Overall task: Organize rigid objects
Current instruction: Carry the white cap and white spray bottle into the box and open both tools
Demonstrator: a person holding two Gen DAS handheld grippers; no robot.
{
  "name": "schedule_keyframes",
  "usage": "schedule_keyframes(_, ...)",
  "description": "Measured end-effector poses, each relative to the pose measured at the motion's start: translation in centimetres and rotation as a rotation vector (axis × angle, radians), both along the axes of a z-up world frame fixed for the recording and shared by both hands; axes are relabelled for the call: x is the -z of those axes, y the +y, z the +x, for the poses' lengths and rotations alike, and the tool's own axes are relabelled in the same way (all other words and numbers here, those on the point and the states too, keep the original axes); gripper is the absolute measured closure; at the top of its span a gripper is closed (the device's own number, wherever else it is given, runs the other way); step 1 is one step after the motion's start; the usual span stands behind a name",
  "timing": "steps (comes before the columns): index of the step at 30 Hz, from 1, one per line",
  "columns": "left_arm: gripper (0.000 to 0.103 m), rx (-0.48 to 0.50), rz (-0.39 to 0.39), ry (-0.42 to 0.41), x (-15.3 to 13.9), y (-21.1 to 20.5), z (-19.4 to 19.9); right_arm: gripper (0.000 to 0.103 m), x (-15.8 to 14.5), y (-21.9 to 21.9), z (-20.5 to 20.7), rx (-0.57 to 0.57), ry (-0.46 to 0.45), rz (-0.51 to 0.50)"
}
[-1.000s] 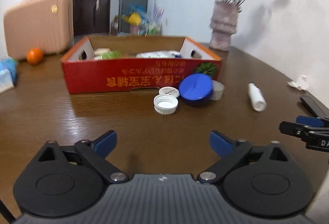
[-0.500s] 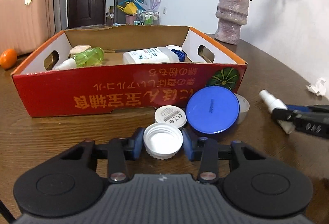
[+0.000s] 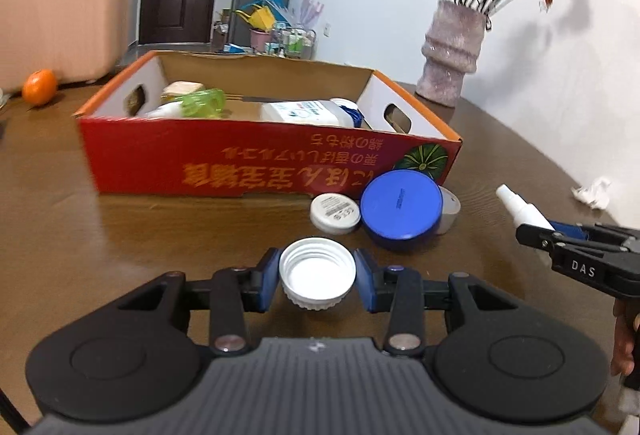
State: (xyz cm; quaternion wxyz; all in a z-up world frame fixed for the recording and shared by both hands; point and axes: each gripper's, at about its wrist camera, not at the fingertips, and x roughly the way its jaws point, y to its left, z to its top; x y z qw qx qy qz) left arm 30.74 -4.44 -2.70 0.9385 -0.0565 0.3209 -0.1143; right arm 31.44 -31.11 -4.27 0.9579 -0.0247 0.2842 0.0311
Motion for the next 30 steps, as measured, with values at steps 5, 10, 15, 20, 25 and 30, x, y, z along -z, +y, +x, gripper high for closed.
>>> schedule_keyframes(5, 0.063, -0.015, -0.012, -0.049, -1.8, 1.6, -4.8, 0.076, -1.8, 1.2, -5.1, -0.029, -0.042, 0.031)
schedule_keyframes(10, 0.063, -0.031, -0.018, -0.111, -3.9, 2.9, -9.3, 0.076, -3.6, 3.1, -9.8, -0.067, -0.094, 0.047)
schedule_keyframes(15, 0.063, -0.025, -0.009, -0.183, -5.5, 3.6, -13.6, 0.076, -5.1, 4.3, -14.3, -0.083, -0.154, 0.07)
schedule_keyframes(20, 0.063, -0.02, -0.024, -0.216, -6.2, 4.1, -15.9, 0.076, -5.8, 4.9, -17.0, -0.089, -0.186, 0.09)
schedule_keyframes(25, 0.063, -0.018, -0.038, -0.231, -6.5, 4.3, -16.1, 0.076, -6.4, 5.1, -17.7, -0.102, -0.2, 0.086)
schedule_keyframes(30, 0.063, -0.019, -0.026, -0.223, -6.3, 4.5, -14.5, 0.076, -6.4, 5.2, -16.3, -0.095, -0.196, 0.095)
